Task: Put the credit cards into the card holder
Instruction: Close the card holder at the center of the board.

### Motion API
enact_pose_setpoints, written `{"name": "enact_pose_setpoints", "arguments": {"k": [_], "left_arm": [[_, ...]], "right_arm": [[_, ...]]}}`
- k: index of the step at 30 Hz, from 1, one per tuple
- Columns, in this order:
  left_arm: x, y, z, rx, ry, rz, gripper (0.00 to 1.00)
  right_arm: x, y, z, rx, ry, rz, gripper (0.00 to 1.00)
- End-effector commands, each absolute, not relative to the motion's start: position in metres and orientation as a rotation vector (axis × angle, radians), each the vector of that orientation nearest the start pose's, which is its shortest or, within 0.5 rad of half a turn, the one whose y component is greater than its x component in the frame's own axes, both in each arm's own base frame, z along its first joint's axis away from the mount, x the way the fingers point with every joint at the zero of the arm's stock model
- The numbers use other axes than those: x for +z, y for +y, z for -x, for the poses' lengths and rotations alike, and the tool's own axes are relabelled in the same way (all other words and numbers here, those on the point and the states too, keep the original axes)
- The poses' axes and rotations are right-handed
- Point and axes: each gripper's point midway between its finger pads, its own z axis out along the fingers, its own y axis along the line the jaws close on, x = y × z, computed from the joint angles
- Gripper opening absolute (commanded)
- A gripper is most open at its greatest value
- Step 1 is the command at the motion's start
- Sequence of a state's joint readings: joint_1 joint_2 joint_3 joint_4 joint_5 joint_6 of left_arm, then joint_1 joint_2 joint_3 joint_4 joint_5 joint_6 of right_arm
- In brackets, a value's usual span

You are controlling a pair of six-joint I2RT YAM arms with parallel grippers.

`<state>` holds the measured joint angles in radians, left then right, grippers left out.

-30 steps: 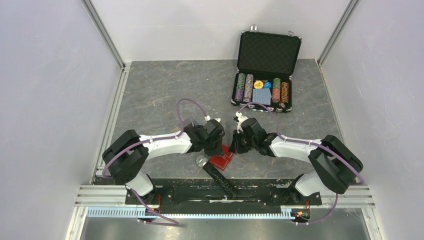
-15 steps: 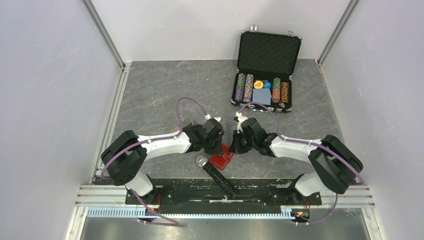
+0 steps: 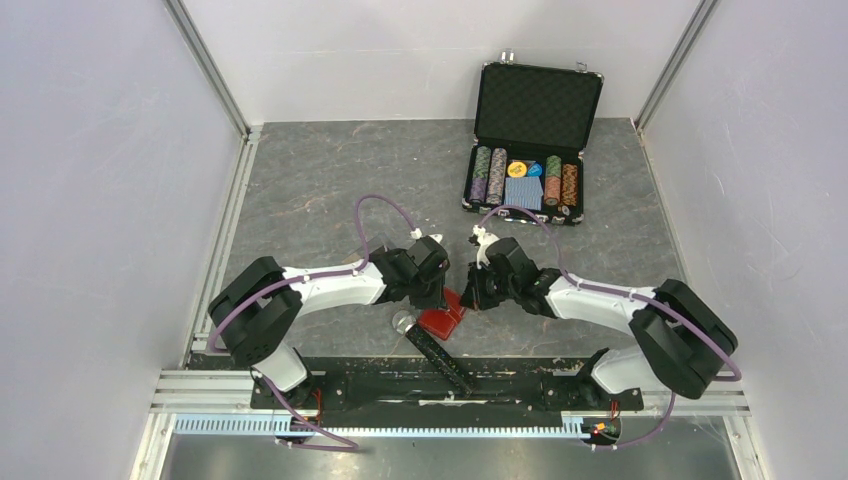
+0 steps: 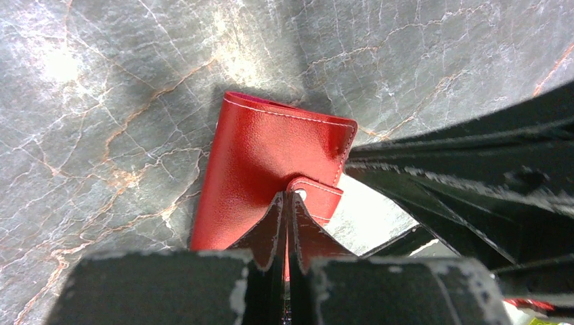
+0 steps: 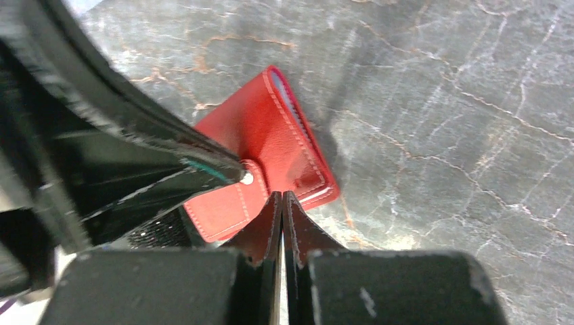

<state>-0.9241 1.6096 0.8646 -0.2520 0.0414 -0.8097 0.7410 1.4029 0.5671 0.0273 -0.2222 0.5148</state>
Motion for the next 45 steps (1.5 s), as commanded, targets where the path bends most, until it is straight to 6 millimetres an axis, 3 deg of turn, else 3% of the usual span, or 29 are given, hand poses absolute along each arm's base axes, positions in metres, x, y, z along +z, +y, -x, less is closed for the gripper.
{"name": "enact_pose_setpoints", "arguments": {"k": [1,5,8,14,23,27,35,39,45], "left_arm": [[0.015,-0.288,-0.189,-0.485,2.761,-0.132,0.02],[0.014,-0.284,-0.188,-0.464,2.767,-0.125,0.02],[0.011,-0.281,-0.188,-0.437,2.776,-0.113,0.02],[0.006,-0.275,-0.186,-0.385,2.8,-0.088,0.02],[-0.004,-0.265,-0.18,-0.318,2.836,-0.041,0.02],[0.005,-0.277,-0.182,-0.395,2.815,-0.07,0.02],[0.047,-0.297,-0.191,-0.572,2.715,-0.075,0.02],[0.053,-0.298,-0.191,-0.591,2.705,-0.081,0.02],[0.044,-0.292,-0.188,-0.55,2.733,-0.072,0.02]], "right_arm": [[0.064,0.278,-0.198,0.923,2.374,0.469,0.0],[0.066,0.289,-0.194,0.949,2.374,0.493,0.0],[0.055,0.293,-0.188,0.932,2.413,0.517,0.0],[0.029,0.293,-0.184,0.835,2.49,0.541,0.0],[0.01,0.286,-0.18,0.694,2.579,0.555,0.0],[0.024,0.29,-0.184,0.718,2.529,0.547,0.0],[0.063,0.291,-0.2,0.719,2.411,0.476,0.0],[0.064,0.29,-0.202,0.707,2.407,0.469,0.0],[0.054,0.292,-0.203,0.687,2.439,0.482,0.0]]}}
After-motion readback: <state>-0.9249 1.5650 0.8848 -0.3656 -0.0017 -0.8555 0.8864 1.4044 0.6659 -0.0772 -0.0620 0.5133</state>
